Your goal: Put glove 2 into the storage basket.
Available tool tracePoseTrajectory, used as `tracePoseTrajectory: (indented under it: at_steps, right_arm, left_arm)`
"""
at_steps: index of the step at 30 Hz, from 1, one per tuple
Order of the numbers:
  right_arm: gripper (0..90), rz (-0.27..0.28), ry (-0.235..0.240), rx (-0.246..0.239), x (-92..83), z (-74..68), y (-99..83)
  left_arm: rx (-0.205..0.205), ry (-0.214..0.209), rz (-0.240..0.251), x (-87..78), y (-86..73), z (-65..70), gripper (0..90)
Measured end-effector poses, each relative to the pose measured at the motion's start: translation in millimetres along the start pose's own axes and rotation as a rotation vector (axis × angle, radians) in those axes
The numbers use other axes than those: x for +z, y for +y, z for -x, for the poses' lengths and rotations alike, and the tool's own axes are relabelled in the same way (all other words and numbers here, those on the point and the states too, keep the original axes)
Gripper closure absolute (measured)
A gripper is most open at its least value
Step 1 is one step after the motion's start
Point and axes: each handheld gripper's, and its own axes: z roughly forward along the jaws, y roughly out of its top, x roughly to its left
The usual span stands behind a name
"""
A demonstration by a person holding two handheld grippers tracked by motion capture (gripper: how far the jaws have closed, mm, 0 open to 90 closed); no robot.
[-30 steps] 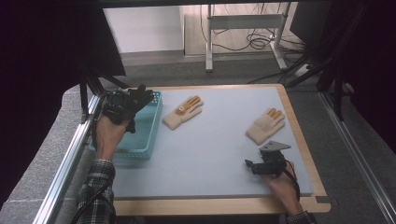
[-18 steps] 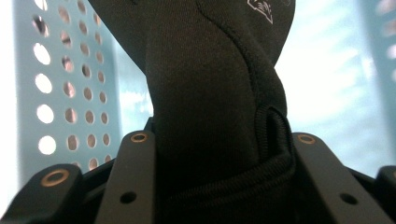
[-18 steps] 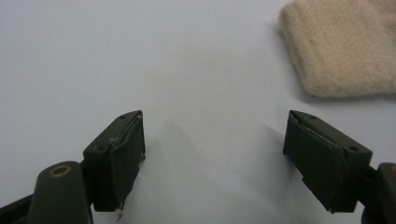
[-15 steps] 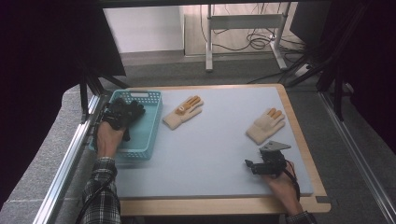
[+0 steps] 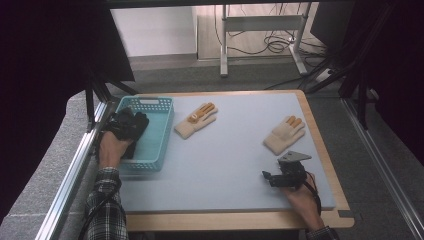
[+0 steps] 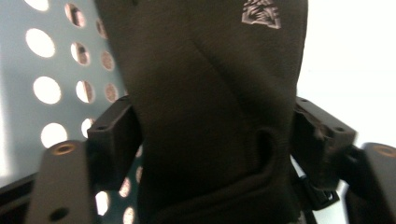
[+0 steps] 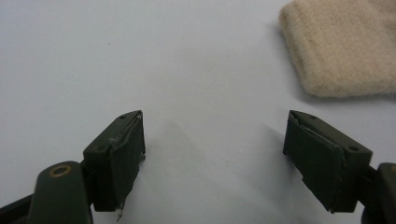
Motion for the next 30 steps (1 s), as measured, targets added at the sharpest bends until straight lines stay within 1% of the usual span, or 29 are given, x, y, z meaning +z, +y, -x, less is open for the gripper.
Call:
tracePoseTrajectory:
  at_steps: [2,3,5,7,9,12,14,15,17,18,21,23,24,27,30]
  right_arm:
    - [20.0,-0.001,0.000,0.001,0.0,-0.1,0.0]
    - [20.0,0.000,0.000,0.000,0.0,0.0,0.0]
    - [20.0,0.000,0.000,0.000,0.0,0.0,0.0]
    - [20.0,0.000,0.000,0.000,0.0,0.0,0.0]
    - [20.1,0.000,0.000,0.000,0.0,-0.1,0.0]
    - [20.1,0.000,-0.001,0.000,0.0,-0.1,0.0]
    - [20.0,-0.001,0.000,0.000,0.0,-0.1,0.0]
    - [20.1,-0.001,0.000,0.001,-0.1,-0.2,0.0]
    - [20.0,-0.001,-0.001,0.001,-0.1,-0.2,0.0]
    - [20.1,-0.001,-0.001,0.001,-0.1,-0.2,0.0]
    - [20.0,-0.001,-0.001,0.000,-0.1,-0.1,0.0]
    - [20.0,-0.002,-0.001,0.001,-0.1,-0.2,0.0]
    - [20.1,-0.002,-0.001,0.000,-0.1,-0.1,0.0]
    - [20.0,-0.002,-0.001,0.001,-0.2,-0.1,0.0]
    - [20.0,-0.002,-0.001,0.000,-0.1,-0.1,-0.1]
  left_arm:
    - [0.001,-0.021,0.000,-3.1,-0.5,-0.3,14.0]
    - [0.002,-0.030,0.004,-5.7,-0.8,-0.4,11.9]
    - [0.000,-0.053,0.032,-12.1,-1.9,-1.5,7.9]
    - [-0.013,-0.099,0.070,-20.1,-3.1,-3.5,7.4]
    - [-0.017,-0.129,0.109,-29.0,-4.2,-4.7,6.0]
    - [-0.005,-0.175,0.168,-40.7,-5.9,-3.1,5.1]
    - [0.017,-0.205,0.206,-48.3,-7.4,1.2,6.0]
    - [0.024,-0.212,0.219,-50.5,-8.0,3.3,6.9]
    - [0.049,-0.222,0.254,-57.6,-9.6,11.0,9.1]
    - [0.053,-0.225,0.264,-60.3,-10.2,14.3,11.2]
    - [0.092,-0.233,0.311,-71.2,-12.2,28.1,16.1]
    - [0.126,-0.258,0.351,-79.8,-14.2,39.8,18.8]
    - [0.139,-0.268,0.363,-82.6,-14.8,43.9,19.1]
    - [0.190,-0.307,0.410,-92.4,-18.7,62.1,18.3]
    - [0.242,-0.330,0.453,-100.5,-23.8,81.5,15.4]
